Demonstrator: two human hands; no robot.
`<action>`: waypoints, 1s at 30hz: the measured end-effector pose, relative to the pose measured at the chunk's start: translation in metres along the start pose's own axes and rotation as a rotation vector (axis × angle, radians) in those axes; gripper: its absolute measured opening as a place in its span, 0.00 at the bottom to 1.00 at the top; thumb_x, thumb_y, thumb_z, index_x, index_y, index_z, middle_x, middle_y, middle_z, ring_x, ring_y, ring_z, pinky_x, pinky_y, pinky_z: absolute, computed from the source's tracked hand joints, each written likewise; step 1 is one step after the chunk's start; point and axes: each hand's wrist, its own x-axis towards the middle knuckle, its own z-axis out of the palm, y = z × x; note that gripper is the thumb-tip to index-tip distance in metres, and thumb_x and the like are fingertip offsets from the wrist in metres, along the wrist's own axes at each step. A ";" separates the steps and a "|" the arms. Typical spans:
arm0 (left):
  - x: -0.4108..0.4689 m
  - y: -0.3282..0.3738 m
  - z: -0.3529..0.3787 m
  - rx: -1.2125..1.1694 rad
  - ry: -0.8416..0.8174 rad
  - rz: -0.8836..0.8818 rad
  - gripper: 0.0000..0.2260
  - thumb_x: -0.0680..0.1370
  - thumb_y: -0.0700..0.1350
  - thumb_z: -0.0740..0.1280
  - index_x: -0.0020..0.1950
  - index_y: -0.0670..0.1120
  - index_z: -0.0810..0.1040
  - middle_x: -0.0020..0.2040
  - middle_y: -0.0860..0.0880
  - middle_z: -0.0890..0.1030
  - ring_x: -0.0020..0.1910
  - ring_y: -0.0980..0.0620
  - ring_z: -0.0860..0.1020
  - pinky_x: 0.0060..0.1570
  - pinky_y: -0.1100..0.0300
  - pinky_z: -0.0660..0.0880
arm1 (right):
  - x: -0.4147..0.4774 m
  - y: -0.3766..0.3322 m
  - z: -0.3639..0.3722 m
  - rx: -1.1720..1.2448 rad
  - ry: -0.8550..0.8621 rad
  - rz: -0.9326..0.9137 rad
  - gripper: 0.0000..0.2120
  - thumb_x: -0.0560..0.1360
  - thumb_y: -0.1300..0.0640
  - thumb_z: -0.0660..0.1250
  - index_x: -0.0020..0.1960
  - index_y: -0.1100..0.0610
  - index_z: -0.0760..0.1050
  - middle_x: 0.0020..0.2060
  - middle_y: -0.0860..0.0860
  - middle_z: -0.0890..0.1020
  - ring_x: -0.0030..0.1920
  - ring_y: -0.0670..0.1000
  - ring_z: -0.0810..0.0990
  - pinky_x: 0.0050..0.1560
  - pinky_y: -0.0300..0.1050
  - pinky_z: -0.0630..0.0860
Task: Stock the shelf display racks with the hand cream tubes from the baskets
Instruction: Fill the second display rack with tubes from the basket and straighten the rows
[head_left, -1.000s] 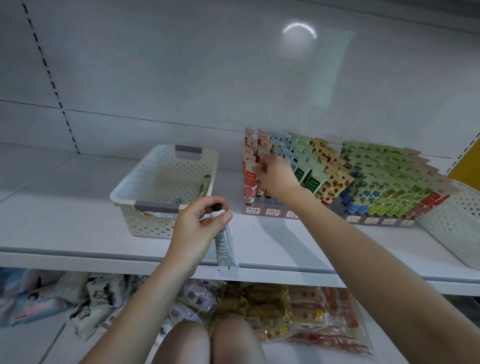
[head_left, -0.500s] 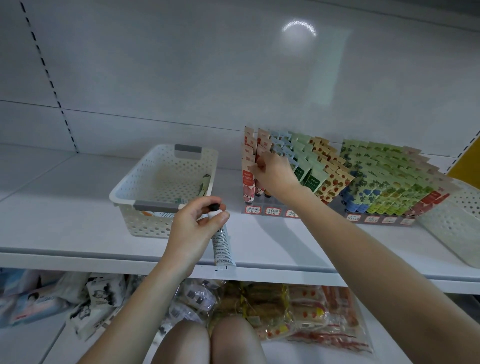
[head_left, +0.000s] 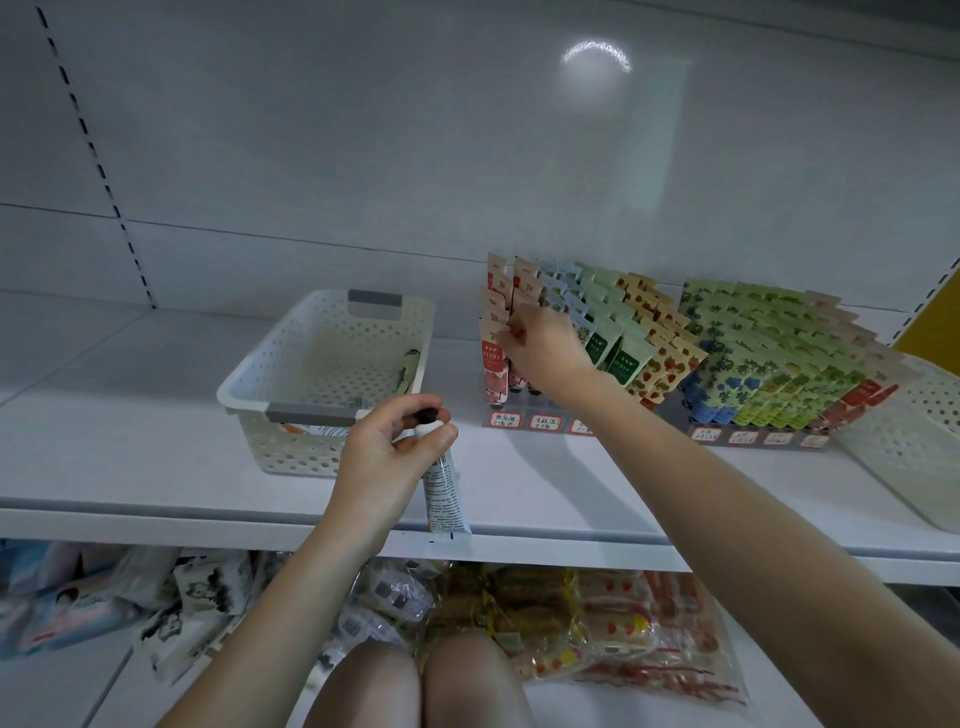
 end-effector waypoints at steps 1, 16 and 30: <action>0.000 0.000 0.000 0.002 0.001 0.000 0.10 0.73 0.38 0.70 0.49 0.53 0.79 0.52 0.49 0.81 0.55 0.48 0.78 0.59 0.46 0.75 | 0.000 0.000 0.000 0.007 0.000 0.005 0.10 0.79 0.61 0.57 0.50 0.67 0.73 0.37 0.58 0.76 0.37 0.55 0.74 0.31 0.42 0.67; 0.002 0.000 0.001 -0.016 0.012 -0.009 0.10 0.73 0.38 0.70 0.52 0.49 0.79 0.51 0.50 0.81 0.54 0.50 0.79 0.57 0.49 0.76 | 0.001 -0.004 -0.002 0.017 0.005 0.017 0.08 0.78 0.61 0.59 0.48 0.66 0.73 0.37 0.56 0.75 0.36 0.54 0.72 0.28 0.39 0.63; 0.005 0.028 0.008 -0.459 0.047 0.099 0.08 0.77 0.33 0.61 0.47 0.46 0.73 0.50 0.46 0.81 0.57 0.50 0.79 0.54 0.59 0.78 | -0.076 -0.001 -0.019 0.735 -0.197 0.262 0.15 0.79 0.49 0.59 0.46 0.60 0.76 0.38 0.56 0.82 0.36 0.51 0.81 0.38 0.39 0.80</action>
